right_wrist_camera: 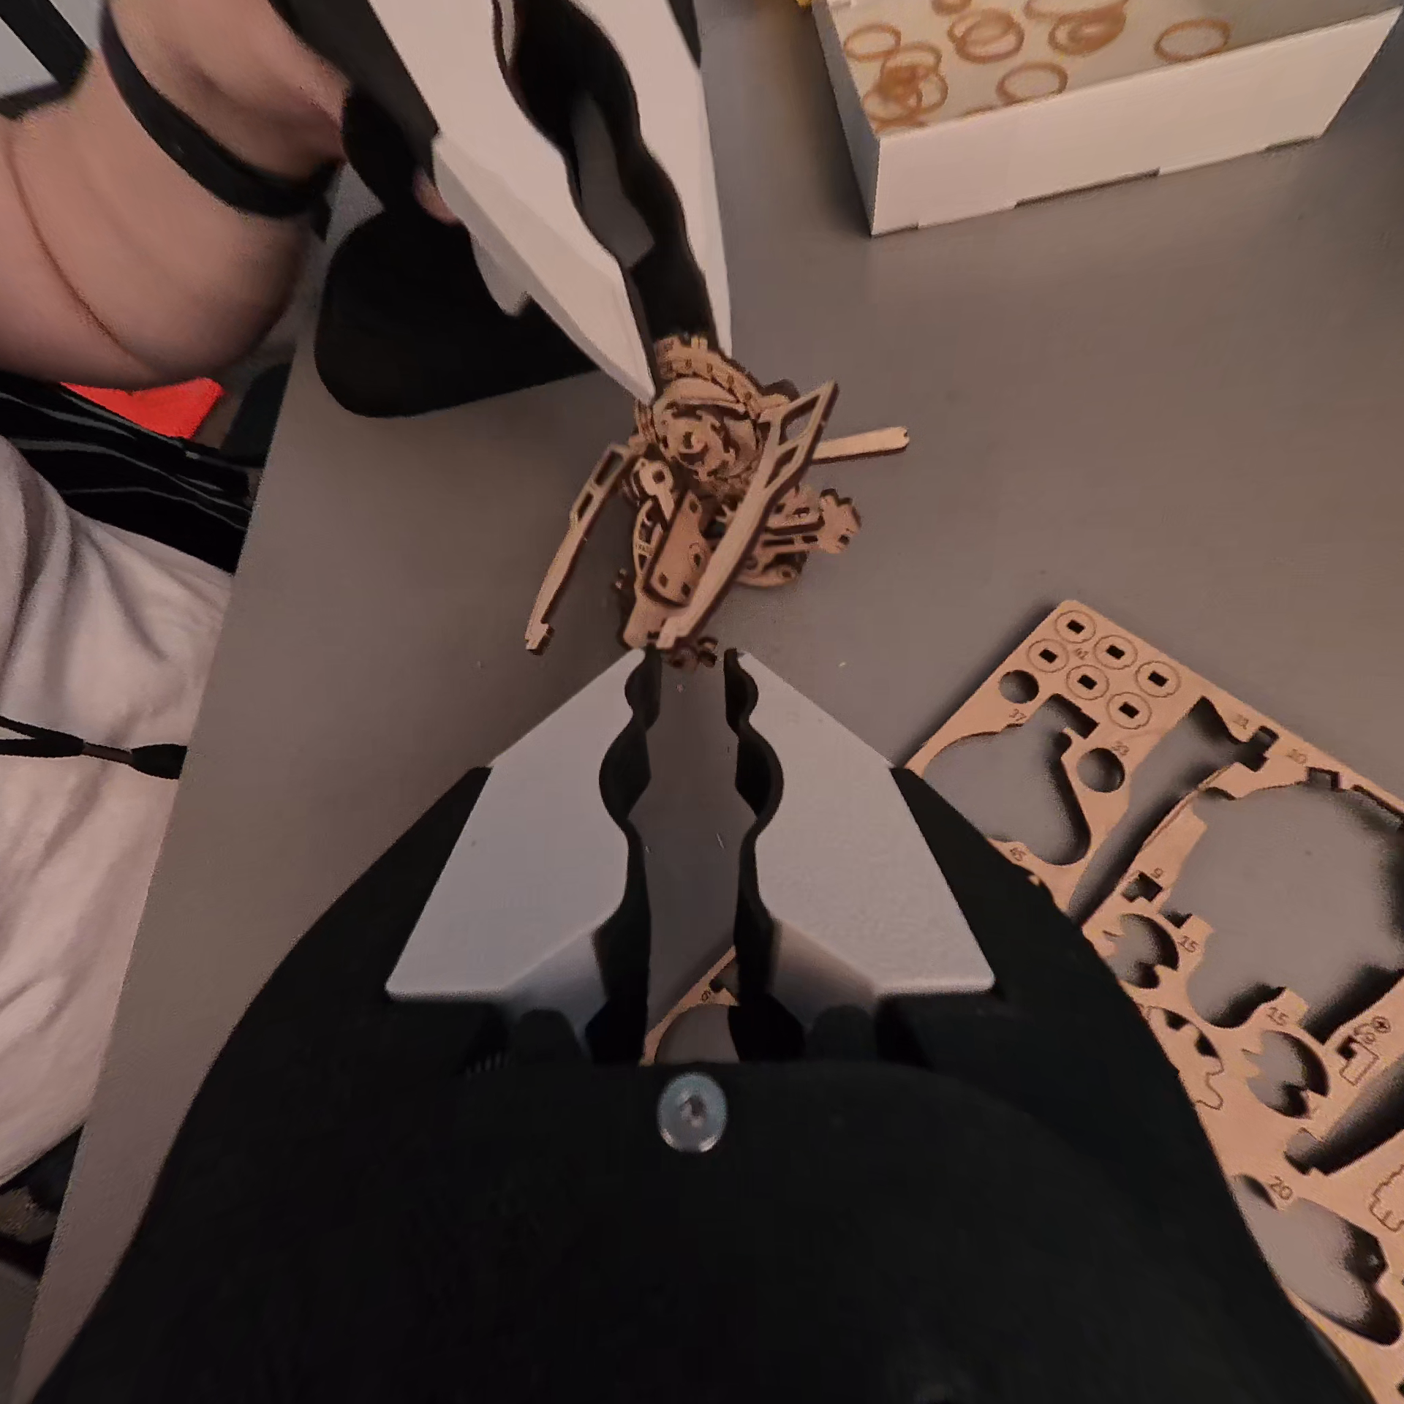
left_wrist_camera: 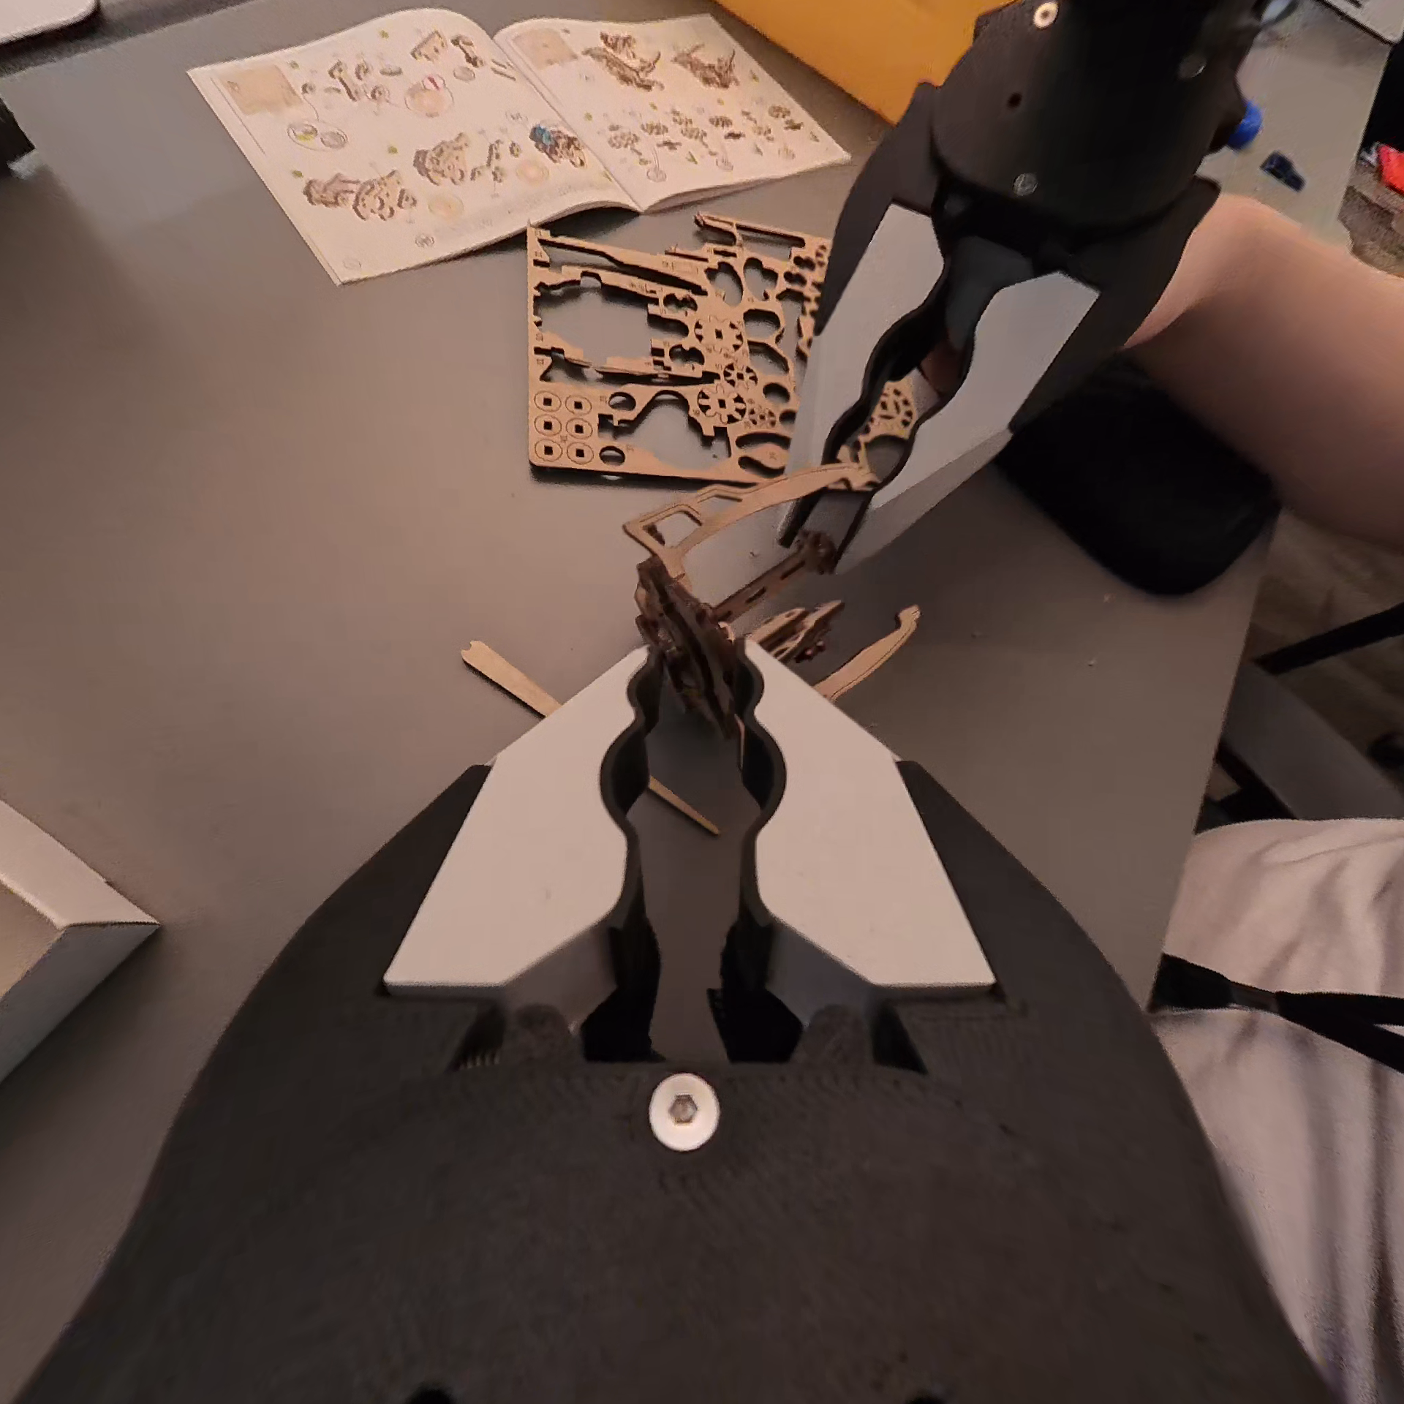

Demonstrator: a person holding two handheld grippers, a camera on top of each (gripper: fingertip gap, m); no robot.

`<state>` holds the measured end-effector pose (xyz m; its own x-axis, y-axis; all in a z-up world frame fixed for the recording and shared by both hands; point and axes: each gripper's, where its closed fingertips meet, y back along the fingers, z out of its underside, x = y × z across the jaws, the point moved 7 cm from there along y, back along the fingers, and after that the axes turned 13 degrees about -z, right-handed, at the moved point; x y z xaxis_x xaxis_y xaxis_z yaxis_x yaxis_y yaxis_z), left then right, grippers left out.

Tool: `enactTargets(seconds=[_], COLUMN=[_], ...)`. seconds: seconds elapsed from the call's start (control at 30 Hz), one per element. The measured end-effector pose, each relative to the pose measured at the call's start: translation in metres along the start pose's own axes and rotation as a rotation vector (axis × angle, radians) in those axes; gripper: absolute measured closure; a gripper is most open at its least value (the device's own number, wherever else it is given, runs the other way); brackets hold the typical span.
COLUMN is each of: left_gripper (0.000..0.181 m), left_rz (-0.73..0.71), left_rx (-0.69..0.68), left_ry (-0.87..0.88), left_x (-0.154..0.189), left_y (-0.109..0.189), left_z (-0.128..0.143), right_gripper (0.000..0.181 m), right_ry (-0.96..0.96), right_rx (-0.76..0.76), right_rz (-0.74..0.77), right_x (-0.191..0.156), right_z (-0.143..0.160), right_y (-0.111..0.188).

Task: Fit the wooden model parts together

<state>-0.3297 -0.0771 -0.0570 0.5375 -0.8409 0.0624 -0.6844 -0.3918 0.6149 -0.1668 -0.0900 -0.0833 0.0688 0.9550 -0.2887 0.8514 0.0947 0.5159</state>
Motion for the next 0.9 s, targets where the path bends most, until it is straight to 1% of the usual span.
enactTargets(seconds=[0.03, 0.1, 0.2, 0.27, 0.33, 0.4, 0.53, 0.6, 0.67, 0.73, 0.77, 0.83, 0.9], left_gripper=[0.164, 0.164, 0.158, 0.153, 0.146, 0.146, 0.145, 0.144, 0.142, 0.147, 0.15, 0.155, 0.16], left_rz=[0.015, 0.033, 0.059, 0.03, -0.008, -0.031, -0.019, 0.004, 0.032, 0.018, 0.029, 0.044, 0.084], left_rx=[-0.017, -0.02, -0.044, -0.026, -0.007, 0.015, 0.0, 0.031, 0.028, 0.014, 0.005, 0.019, 0.034], left_ry=[-0.002, -0.016, -0.045, -0.101, -0.184, -0.271, -0.37, -0.413, -0.451, -0.476, -0.484, -0.495, -0.489], left_x=[-0.001, -0.004, -0.008, -0.012, -0.016, -0.018, -0.021, -0.018, -0.014, -0.015, -0.014, -0.013, -0.01], left_y=[0.0, 0.0, 0.003, 0.008, 0.012, 0.015, 0.012, 0.006, -0.002, -0.009, -0.011, -0.014, -0.016], left_z=[-0.003, -0.009, -0.014, -0.013, -0.009, -0.002, 0.014, 0.016, 0.017, 0.017, 0.017, 0.015, 0.011], right_gripper=[0.167, 0.167, 0.166, 0.166, 0.164, 0.162, 0.156, 0.151, 0.144, 0.141, 0.142, 0.142, 0.142], right_ry=[-0.01, -0.042, -0.094, -0.105, -0.108, -0.093, -0.052, -0.015, 0.049, 0.141, 0.189, 0.267, 0.313], right_rx=[-0.012, -0.031, -0.058, -0.054, -0.066, -0.073, -0.049, -0.027, 0.015, 0.049, 0.056, 0.038, -0.006], right_rz=[0.0, 0.005, 0.013, 0.001, 0.006, 0.024, 0.04, 0.063, 0.082, 0.116, 0.157, 0.23, 0.258], right_x=[0.001, 0.005, 0.013, 0.015, 0.016, 0.017, 0.014, 0.012, 0.008, 0.001, 0.0, 0.0, 0.002], right_z=[0.001, 0.003, 0.005, 0.005, 0.006, 0.006, 0.004, 0.001, -0.005, -0.013, -0.016, -0.021, -0.023], right_y=[-0.003, -0.006, -0.008, -0.008, -0.009, -0.009, -0.007, -0.002, 0.005, 0.013, 0.017, 0.021, 0.018])
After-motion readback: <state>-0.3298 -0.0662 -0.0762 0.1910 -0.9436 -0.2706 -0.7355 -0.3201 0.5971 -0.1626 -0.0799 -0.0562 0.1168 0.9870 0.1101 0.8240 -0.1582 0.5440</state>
